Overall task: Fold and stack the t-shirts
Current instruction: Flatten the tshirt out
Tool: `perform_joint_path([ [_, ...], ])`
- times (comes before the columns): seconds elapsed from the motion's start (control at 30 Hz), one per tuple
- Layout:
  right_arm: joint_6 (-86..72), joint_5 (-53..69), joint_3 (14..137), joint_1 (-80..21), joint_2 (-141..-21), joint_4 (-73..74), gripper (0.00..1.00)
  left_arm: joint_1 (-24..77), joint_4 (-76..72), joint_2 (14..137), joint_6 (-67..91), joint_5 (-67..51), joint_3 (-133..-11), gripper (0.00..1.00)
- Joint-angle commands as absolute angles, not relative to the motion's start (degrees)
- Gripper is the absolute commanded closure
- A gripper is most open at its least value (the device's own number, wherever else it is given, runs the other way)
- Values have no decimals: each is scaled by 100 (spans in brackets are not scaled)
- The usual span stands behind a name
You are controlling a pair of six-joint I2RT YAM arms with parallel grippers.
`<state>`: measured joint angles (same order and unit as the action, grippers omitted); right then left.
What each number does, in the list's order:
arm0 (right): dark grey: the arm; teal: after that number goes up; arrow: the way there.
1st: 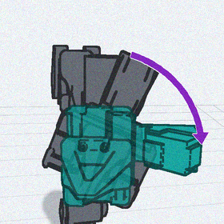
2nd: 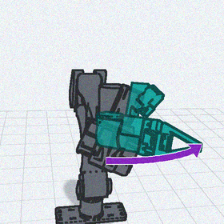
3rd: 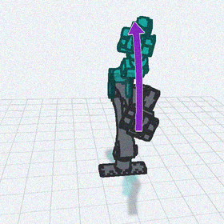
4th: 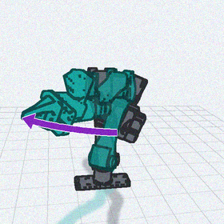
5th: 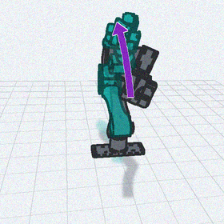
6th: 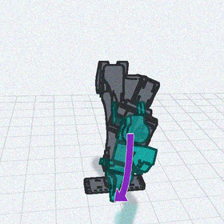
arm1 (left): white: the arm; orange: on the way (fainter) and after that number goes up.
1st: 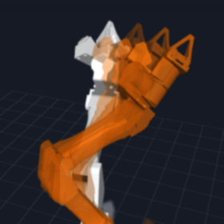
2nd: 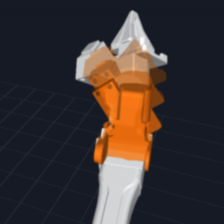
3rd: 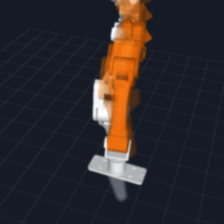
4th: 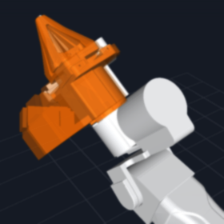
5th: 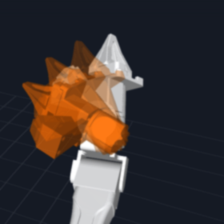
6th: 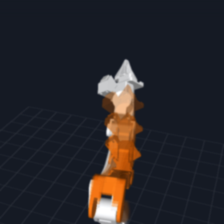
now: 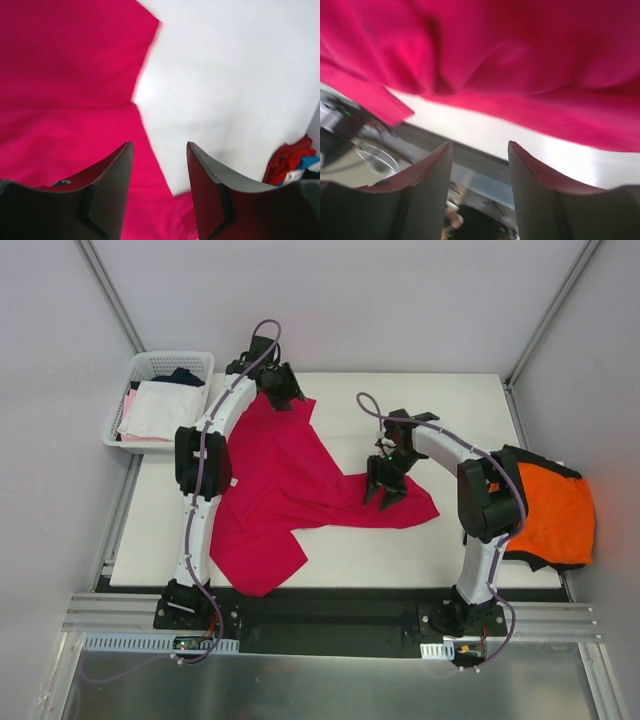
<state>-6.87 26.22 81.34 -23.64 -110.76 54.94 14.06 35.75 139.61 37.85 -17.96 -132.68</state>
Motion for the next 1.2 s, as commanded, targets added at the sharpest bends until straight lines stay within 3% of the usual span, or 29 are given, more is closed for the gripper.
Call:
perform_joint_path([
  [0.0, -888, 2575, 8209, -1346, -10863, 5107, 49, 1766, 3472, 12851, 3455, -2004, -12333, 54],
  [0.27, -887, 2794, 8710, -730, -11452, 4695, 50, 2197, 3463, 11603, 2980, -2004, -10173, 56],
  [0.47, -870, 2918, 9035, -633, -11961, 4413, 51, 2206, 3480, 10864, 2646, -1934, -9274, 56],
  [0.73, -1151, 3366, 9359, -53, -12287, 4052, 51, 2206, 3577, 10582, 2400, -2057, -8983, 56],
  [1.17, -1248, 3612, 9053, -79, -12445, 3656, 51, 2206, 3850, 10968, 2109, -2153, -9219, 56],
])
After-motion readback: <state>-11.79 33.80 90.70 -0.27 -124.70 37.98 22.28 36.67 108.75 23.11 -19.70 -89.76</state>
